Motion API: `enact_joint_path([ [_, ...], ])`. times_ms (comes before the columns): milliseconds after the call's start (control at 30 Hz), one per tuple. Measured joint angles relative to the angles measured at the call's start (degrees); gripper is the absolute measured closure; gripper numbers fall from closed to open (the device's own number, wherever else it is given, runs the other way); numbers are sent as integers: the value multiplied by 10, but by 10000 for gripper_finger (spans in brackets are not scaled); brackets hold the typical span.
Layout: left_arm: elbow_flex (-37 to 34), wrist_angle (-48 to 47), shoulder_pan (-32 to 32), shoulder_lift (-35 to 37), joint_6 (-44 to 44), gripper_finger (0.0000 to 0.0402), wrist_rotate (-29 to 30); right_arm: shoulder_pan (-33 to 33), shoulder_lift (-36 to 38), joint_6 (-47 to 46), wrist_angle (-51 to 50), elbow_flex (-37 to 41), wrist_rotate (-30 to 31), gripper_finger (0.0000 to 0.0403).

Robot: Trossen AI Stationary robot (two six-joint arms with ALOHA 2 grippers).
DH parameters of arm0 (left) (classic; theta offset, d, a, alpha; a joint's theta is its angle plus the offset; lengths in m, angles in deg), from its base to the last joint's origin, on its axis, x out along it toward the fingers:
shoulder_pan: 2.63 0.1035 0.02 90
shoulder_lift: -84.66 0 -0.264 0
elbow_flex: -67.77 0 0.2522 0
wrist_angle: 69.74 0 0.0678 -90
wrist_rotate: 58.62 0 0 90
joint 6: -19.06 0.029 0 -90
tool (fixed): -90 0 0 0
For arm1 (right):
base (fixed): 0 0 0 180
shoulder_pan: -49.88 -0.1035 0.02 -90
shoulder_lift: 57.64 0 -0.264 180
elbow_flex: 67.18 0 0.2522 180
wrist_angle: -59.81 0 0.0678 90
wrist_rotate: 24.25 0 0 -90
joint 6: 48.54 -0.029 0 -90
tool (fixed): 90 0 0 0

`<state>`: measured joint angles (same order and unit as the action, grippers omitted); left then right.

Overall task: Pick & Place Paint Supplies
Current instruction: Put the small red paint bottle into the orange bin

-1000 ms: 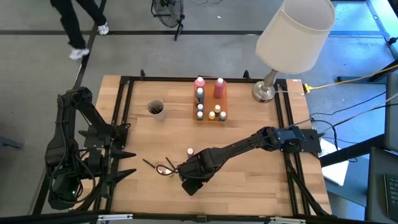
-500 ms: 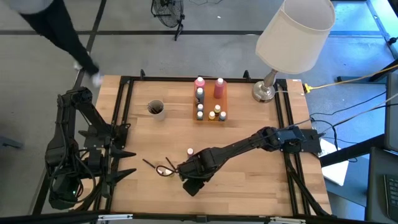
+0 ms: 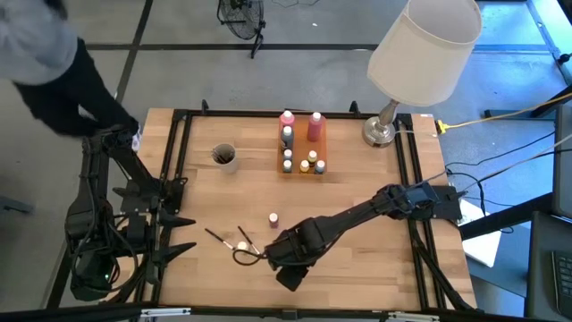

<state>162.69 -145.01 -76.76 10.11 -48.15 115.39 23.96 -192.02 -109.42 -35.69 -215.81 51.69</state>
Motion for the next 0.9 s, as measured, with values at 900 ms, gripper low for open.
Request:
enact_joint_path([
  [900,0,0,62,-66,-10,166,-4,-113,118,-109,-83,-1,174,283],
])
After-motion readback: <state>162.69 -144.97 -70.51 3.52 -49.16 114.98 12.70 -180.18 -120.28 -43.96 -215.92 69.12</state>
